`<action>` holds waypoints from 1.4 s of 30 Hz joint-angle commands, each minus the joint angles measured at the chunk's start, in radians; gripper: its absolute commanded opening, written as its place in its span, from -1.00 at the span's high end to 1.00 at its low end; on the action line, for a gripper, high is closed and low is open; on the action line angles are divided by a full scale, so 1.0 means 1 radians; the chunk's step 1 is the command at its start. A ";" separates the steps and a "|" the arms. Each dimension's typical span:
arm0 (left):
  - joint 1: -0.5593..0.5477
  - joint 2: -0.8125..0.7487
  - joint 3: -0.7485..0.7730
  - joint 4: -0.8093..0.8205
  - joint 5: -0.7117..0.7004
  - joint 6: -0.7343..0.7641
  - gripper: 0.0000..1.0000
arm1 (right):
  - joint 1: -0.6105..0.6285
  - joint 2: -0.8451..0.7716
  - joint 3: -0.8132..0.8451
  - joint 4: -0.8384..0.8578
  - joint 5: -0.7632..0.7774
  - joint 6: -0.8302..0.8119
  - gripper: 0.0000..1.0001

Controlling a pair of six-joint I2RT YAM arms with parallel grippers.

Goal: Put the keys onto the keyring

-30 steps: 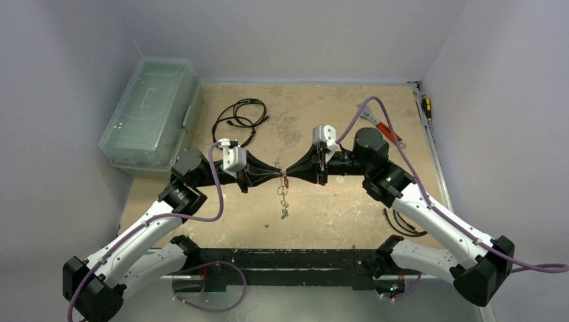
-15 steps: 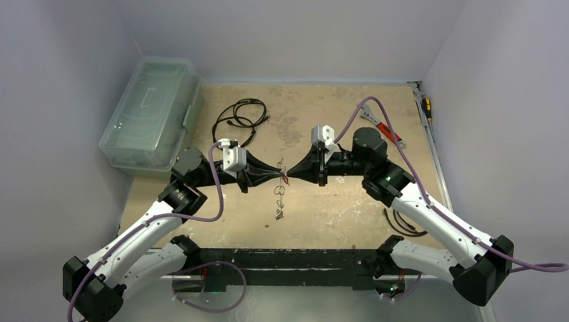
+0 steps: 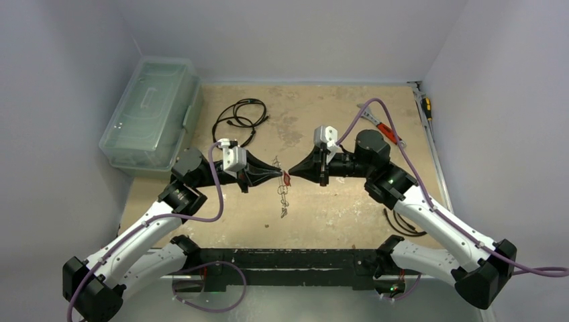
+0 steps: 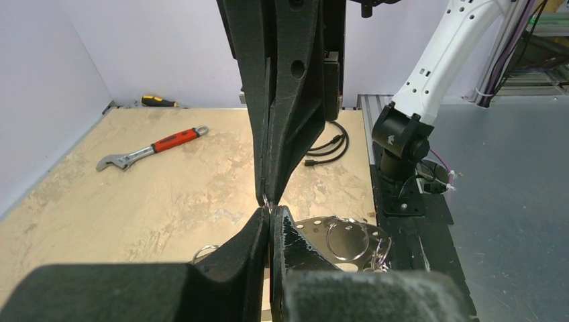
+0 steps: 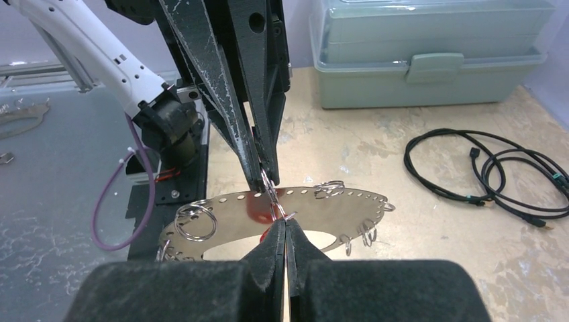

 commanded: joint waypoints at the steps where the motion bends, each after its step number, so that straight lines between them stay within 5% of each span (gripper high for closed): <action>1: -0.001 -0.025 0.005 0.056 -0.002 -0.004 1.00 | -0.005 -0.026 -0.008 -0.004 0.044 -0.021 1.00; 3: -0.001 -0.024 0.005 0.056 -0.001 -0.004 1.00 | -0.005 -0.023 -0.007 0.003 0.035 -0.021 1.00; 7: 0.000 -0.022 0.005 0.057 0.002 -0.006 1.00 | -0.005 -0.014 -0.002 0.026 -0.002 -0.013 0.39; 10: -0.001 -0.022 0.005 0.059 0.003 -0.009 1.00 | -0.005 -0.015 -0.008 0.059 -0.035 0.000 0.26; 26: -0.001 -0.029 0.002 0.064 0.008 -0.011 1.00 | -0.005 0.030 -0.024 0.174 -0.108 0.046 0.22; 42: -0.001 -0.033 0.000 0.063 0.008 -0.013 1.00 | -0.005 0.063 -0.020 0.208 -0.129 0.062 0.51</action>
